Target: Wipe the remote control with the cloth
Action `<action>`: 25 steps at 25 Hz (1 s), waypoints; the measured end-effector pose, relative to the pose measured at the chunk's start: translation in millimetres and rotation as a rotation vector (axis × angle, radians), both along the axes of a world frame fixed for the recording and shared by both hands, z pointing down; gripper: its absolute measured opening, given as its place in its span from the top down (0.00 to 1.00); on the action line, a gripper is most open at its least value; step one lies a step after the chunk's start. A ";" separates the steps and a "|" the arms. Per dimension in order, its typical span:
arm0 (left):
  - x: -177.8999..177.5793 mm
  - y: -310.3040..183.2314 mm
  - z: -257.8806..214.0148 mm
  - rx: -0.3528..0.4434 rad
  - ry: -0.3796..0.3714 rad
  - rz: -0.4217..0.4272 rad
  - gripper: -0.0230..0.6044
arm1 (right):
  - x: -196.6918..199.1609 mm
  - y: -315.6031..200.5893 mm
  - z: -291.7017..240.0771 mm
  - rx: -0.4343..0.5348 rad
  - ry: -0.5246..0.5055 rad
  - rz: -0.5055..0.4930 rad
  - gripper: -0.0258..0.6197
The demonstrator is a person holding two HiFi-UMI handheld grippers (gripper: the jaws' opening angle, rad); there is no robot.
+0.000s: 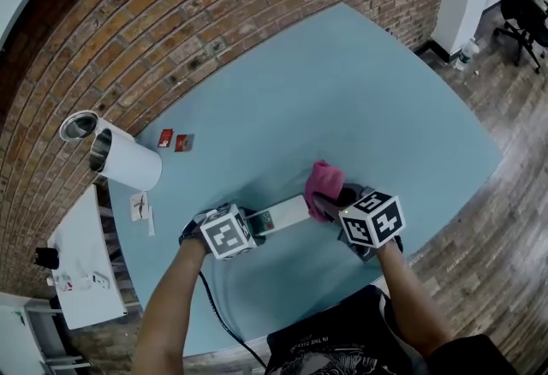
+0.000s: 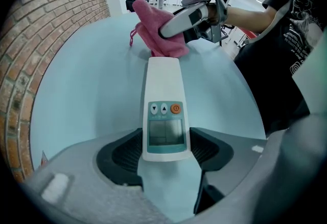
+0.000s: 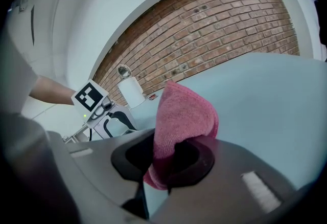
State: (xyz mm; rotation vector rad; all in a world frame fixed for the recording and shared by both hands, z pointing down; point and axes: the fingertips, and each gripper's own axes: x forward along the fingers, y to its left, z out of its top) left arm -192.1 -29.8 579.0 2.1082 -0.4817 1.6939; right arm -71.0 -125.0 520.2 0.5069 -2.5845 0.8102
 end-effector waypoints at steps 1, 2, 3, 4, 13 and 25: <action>-0.1 -0.4 0.4 -0.001 0.000 0.001 0.49 | 1.3 2.7 -0.1 0.002 0.005 -0.001 0.86; -0.3 -0.7 0.3 -0.001 0.000 0.002 0.49 | 2.3 6.3 -0.4 0.005 0.009 -0.004 0.86; -0.3 -0.9 -0.2 0.000 -0.001 0.002 0.49 | 3.4 11.0 -0.8 0.008 0.013 -0.011 0.86; 0.0 -0.6 -1.1 0.000 -0.001 0.003 0.49 | 4.7 16.5 -0.9 0.010 0.017 -0.018 0.86; 3.5 -2.4 -7.6 0.016 0.011 0.004 0.49 | 14.3 50.7 1.3 0.012 0.030 0.000 0.86; 5.4 2.7 -3.9 -0.001 0.025 -0.009 0.49 | -4.8 76.7 1.8 0.024 0.033 0.037 0.86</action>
